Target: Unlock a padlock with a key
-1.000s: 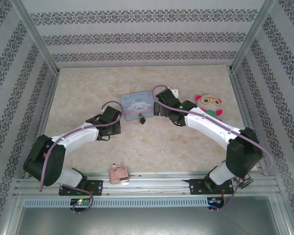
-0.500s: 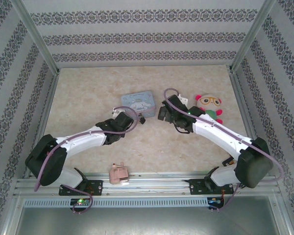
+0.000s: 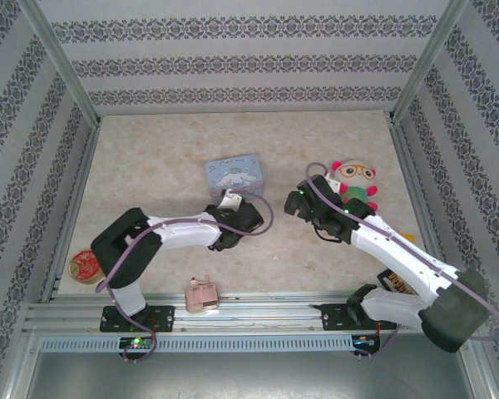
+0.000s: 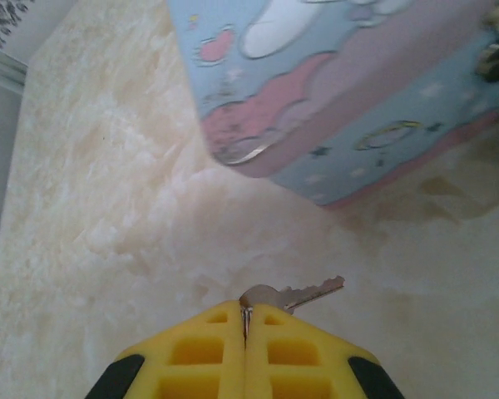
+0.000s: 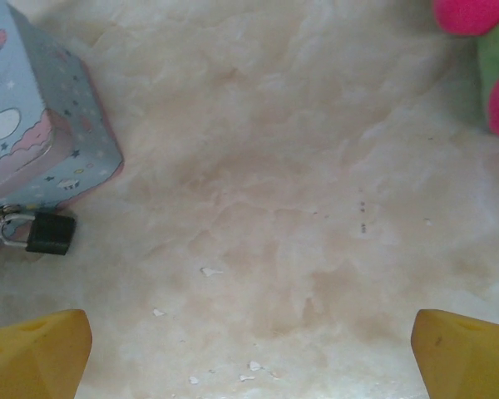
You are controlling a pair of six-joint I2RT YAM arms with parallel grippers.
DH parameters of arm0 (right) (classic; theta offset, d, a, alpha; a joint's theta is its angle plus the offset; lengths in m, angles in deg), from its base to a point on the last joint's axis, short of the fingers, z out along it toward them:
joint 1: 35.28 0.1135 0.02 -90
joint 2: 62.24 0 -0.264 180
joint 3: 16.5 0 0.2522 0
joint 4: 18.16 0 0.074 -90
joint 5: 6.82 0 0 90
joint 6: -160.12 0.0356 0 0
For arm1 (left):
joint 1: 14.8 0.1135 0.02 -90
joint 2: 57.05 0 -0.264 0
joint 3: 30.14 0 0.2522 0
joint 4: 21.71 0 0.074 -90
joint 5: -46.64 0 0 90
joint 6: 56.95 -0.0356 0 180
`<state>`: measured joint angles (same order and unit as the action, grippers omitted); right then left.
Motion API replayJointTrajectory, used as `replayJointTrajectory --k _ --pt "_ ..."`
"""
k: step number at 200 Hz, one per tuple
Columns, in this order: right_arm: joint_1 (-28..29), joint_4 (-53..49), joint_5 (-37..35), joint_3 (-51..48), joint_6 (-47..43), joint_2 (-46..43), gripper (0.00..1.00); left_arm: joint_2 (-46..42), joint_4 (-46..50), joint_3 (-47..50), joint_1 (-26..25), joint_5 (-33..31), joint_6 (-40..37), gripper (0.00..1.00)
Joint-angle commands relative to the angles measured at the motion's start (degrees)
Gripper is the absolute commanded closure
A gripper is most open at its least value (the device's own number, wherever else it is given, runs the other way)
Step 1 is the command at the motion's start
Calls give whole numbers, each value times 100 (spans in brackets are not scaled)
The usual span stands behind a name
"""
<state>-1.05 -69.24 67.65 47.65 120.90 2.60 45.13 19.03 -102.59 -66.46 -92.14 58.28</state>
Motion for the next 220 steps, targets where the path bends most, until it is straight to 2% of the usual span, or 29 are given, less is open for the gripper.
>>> replayJointTrajectory --k 1,48,84,129,158,189,220 --pt "-232 -66 75 -329 -250 -429 2 363 633 -239 -290 -458 464 100" --pt "-788 -110 428 -825 -545 -1199 2 1355 1405 -980 -785 -345 869 100" --pt "-1018 -282 423 -867 -756 -1426 2 1464 1047 -953 -925 673 712 100" --pt "-1095 -311 345 -803 -903 -1354 2 1588 1039 -1257 -1240 1111 341 76" --pt "-1103 -361 265 -785 -904 -1338 2 1221 641 -1169 -1250 2010 223 67" --pt "-1094 -425 175 -785 -912 -1369 2 381 110 -1019 -1250 2410 -16 55" --pt "-1006 -428 71 -838 -819 -1311 2 -667 -892 -497 -1142 3147 -170 51"
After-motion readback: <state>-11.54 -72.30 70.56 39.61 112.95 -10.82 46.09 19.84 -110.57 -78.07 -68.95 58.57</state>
